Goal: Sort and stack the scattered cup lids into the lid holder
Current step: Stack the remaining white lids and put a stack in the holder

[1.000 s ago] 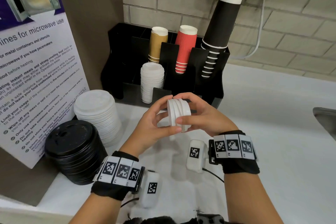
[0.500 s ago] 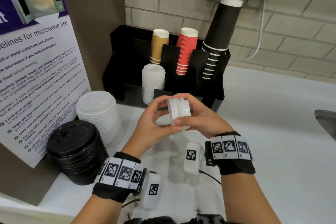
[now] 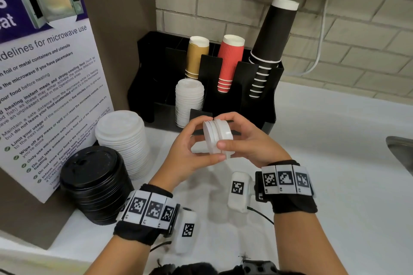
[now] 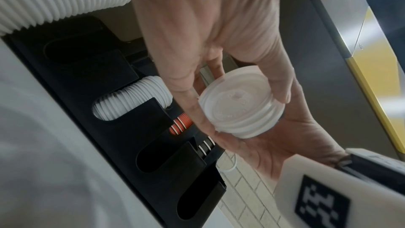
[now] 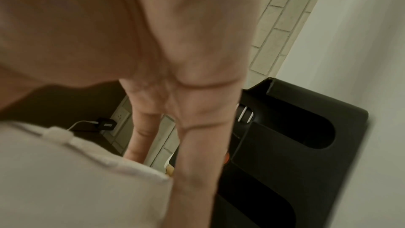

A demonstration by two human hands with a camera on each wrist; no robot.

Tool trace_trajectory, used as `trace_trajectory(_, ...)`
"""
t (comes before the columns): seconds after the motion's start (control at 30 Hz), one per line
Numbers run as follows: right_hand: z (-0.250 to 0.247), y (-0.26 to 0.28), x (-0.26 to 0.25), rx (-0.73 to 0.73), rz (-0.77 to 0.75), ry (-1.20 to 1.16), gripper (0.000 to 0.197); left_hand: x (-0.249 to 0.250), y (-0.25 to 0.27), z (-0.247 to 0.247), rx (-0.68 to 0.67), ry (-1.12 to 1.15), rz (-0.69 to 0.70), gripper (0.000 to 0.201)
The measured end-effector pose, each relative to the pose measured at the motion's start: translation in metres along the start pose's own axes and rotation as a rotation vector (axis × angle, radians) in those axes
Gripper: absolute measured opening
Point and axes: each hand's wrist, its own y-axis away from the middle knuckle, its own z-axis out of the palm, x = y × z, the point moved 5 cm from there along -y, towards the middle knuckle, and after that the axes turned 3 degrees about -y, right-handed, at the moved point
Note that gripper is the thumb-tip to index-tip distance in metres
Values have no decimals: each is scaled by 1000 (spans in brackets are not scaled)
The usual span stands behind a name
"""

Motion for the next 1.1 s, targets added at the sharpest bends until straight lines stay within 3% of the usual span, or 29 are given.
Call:
trace_trajectory(0.33, 2, -3, 2, 21, -11, -7, 60, -6, 0, -3, 30, 7, -12, 81)
trace_trajectory(0.6, 6, -16, -12, 7, -36, 160, 56, -8, -6, -10, 46, 7, -8, 84)
trace_trajectory(0.83, 3, -60, -43, -16, -73, 278, 54, 2, -35, -25, 94, 37, -3, 99)
trace_trajectory(0.93, -6, -88, -61, 15, -106, 349, 50, 2, -46, -35, 197, 21, -49, 105)
trace_trajectory(0.97, -10, -99, -67, 54, -122, 387, 51, 0, -46, -39, 257, 22, -80, 96)
trace_trajectory(1.03, -20, -120, -78, 173, -164, 497, 56, -7, -43, -43, 343, 16, -126, 59)
trace_trajectory(1.1, -25, -141, -85, 257, -197, 621, 63, -16, -36, -41, 339, -14, -163, 31)
